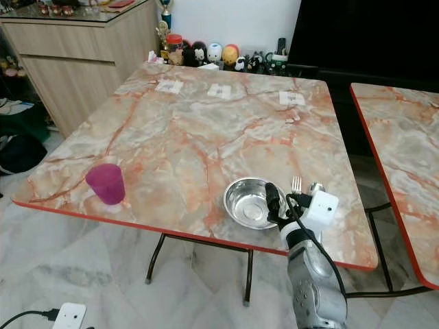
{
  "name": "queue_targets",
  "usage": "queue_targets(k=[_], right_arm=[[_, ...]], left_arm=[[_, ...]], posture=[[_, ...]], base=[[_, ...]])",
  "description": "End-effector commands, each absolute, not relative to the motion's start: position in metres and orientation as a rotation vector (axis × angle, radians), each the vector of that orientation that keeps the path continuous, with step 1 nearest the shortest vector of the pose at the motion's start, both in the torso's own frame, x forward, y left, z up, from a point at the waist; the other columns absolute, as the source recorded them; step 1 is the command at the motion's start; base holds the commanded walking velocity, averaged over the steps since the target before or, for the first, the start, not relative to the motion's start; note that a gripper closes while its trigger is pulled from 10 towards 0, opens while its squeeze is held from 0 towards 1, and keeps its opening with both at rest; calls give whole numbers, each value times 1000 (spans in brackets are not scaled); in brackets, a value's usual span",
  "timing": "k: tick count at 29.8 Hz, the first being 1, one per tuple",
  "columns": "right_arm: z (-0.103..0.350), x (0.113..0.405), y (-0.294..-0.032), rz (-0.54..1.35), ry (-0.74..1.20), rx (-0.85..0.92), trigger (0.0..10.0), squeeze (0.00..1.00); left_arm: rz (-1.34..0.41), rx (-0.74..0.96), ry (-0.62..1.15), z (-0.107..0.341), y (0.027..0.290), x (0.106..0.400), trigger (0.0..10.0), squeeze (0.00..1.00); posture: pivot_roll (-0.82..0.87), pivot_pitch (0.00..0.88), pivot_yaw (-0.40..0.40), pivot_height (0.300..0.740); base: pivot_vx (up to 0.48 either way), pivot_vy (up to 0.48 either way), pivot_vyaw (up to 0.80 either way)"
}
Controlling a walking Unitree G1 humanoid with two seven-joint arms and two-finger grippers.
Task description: Setting the table
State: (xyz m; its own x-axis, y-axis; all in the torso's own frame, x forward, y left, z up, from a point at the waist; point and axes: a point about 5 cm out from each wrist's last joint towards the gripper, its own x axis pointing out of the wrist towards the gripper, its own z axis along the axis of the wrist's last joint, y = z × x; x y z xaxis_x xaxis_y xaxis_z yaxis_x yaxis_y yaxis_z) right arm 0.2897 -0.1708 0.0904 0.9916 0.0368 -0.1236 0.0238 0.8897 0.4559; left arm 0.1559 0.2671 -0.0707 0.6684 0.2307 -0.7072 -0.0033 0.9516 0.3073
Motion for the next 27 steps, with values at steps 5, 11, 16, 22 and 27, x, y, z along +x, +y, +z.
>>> queue_targets(k=[5, 11, 16, 22, 27], right_arm=[[83, 297, -175, -44, 188, 495, 10000, 0], [82, 299, -174, -53, 200, 545, 10000, 0], [79, 298, -171, -36, 211, 556, 2941, 0], [70, 296, -166, -20, 279, 589, 10000, 0], [70, 296, -167, -32, 274, 611, 10000, 0]], left_arm=[[126, 299, 834, -71, 265, 155, 10000, 0], [128, 298, 832, -71, 267, 155, 10000, 0], [127, 300, 834, -71, 267, 154, 10000, 0], [127, 301, 834, -71, 267, 154, 10000, 0], [123, 304, 834, -72, 266, 154, 10000, 0]], posture=[[108, 16, -40, 740], [106, 22, -41, 740], [108, 24, -40, 740], [108, 21, -39, 740], [111, 14, -37, 740]], base=[[0, 0, 0], [0, 0, 0], [0, 0, 0], [0, 0, 0], [0, 0, 0]])
